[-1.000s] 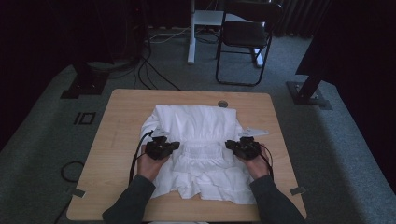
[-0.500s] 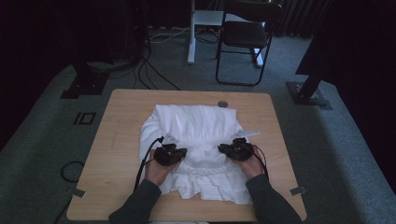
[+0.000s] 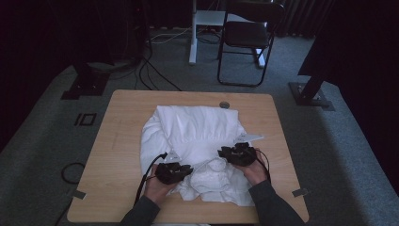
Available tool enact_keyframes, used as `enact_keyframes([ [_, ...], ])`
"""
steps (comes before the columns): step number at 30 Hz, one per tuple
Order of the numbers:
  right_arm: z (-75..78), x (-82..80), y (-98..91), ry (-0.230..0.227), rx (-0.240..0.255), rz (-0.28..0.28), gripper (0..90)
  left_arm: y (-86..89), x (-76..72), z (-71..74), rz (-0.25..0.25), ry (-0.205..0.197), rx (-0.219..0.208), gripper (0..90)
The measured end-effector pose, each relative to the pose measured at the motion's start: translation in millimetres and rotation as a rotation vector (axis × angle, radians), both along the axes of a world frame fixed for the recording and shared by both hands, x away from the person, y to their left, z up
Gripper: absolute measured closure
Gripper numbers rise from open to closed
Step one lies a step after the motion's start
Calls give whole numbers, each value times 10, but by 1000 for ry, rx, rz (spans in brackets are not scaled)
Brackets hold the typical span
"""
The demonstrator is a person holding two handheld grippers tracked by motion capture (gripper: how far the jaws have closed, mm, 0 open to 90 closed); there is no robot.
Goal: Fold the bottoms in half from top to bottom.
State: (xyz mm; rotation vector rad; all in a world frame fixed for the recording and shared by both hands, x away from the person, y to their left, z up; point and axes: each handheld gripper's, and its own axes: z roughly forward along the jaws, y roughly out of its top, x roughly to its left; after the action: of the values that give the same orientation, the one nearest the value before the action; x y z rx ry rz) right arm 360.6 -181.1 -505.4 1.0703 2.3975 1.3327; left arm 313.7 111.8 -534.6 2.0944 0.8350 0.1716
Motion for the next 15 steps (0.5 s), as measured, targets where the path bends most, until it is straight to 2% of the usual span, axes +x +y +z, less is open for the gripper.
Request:
enact_keyframes([
  [2,-29,-73,50,-4,-35,27,702,16,-20,-23,2,8,14,764],
  [5,-124,-244,34,27,-38,69,722,105,-82,-19,18,5,-1,739],
  [7,-159,-304,7,32,-45,72,722,172,-118,-5,33,-4,-3,732],
  [8,-198,-423,-87,15,-55,54,720,289,-173,19,75,-28,5,710],
  [9,-199,-478,-159,-2,-45,27,713,368,-204,30,111,-44,14,692],
  [10,-199,-478,-159,-2,-45,27,713,368,-204,30,111,-44,14,662],
  [11,-185,-568,-359,-38,-37,-76,655,534,-257,37,196,-69,52,630],
  [12,-183,-593,-428,-54,-51,-119,639,610,-279,26,248,-96,101,607],
  [13,-190,-619,-517,-76,-82,-172,617,687,-293,2,290,-104,140,579],
  [14,-212,-636,-606,-87,-111,-221,600,761,-298,-32,334,-102,162,559],
  [15,-247,-644,-692,-82,-136,-267,583,823,-299,-73,362,-90,178,524],
])
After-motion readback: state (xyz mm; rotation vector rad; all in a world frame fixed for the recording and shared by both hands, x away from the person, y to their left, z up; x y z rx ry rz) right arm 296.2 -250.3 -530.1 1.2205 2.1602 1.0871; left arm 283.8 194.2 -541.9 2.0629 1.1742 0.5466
